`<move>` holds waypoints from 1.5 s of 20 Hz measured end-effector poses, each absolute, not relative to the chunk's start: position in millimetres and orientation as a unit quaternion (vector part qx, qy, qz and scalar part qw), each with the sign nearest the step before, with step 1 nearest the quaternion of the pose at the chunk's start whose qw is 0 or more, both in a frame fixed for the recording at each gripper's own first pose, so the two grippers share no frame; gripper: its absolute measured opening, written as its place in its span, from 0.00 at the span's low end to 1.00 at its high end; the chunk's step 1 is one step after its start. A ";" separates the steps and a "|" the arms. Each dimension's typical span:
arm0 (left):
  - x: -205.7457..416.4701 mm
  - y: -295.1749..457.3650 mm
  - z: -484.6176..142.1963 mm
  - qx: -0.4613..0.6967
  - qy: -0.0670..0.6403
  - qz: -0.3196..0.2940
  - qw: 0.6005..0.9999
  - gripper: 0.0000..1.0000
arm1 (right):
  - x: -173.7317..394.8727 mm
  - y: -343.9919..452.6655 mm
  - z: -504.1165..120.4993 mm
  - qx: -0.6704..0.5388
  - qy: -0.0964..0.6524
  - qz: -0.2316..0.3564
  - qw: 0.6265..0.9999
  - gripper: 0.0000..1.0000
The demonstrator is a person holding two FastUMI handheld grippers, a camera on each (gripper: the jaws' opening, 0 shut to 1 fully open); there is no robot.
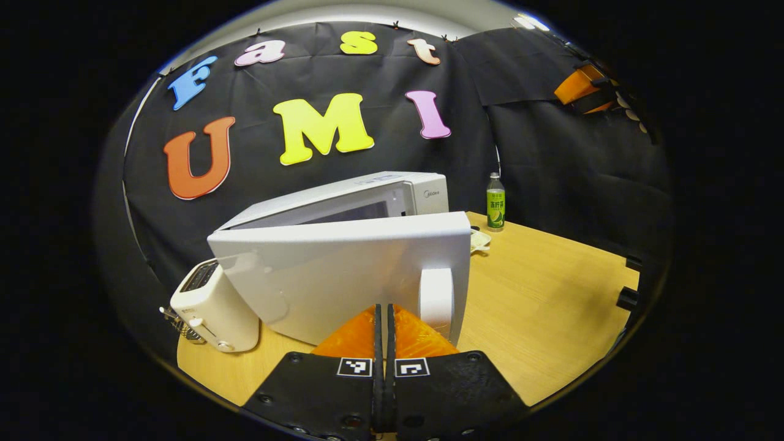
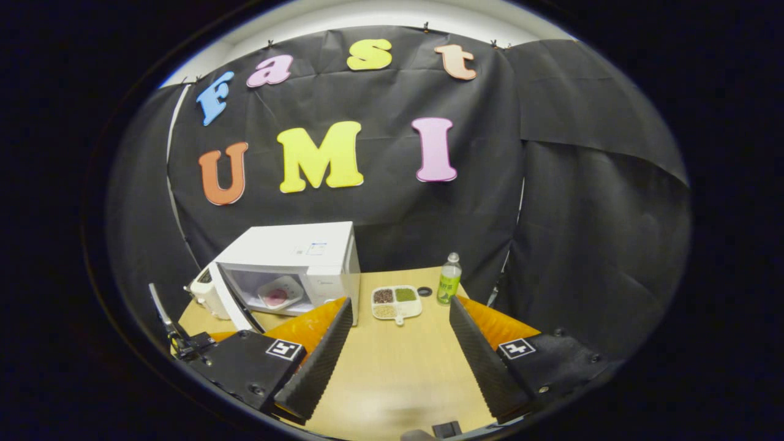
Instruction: Open the microwave oven with the left hand, put the food in, and close the microwave oven.
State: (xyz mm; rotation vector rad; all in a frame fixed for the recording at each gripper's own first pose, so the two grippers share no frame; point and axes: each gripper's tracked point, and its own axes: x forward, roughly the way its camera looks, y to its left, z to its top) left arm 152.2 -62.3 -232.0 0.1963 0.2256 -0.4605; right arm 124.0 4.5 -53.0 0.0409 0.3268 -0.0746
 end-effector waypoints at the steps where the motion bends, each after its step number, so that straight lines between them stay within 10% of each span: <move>1: 158.4 -70.9 -230.8 0.097 0.110 -0.231 0.962 0.00 | 123.3 -1.1 -52.1 0.020 0.161 -0.037 0.986 0.92; 9: 222.8 -119.9 -229.4 0.101 0.106 -0.225 0.963 0.10 | 124.6 -46.8 -55.6 0.012 0.163 -0.061 0.985 0.92; 30: 309.2 -140.7 -225.9 0.020 0.124 -0.149 0.981 0.00 | 114.7 -93.8 -67.5 0.026 0.173 -0.097 0.980 0.92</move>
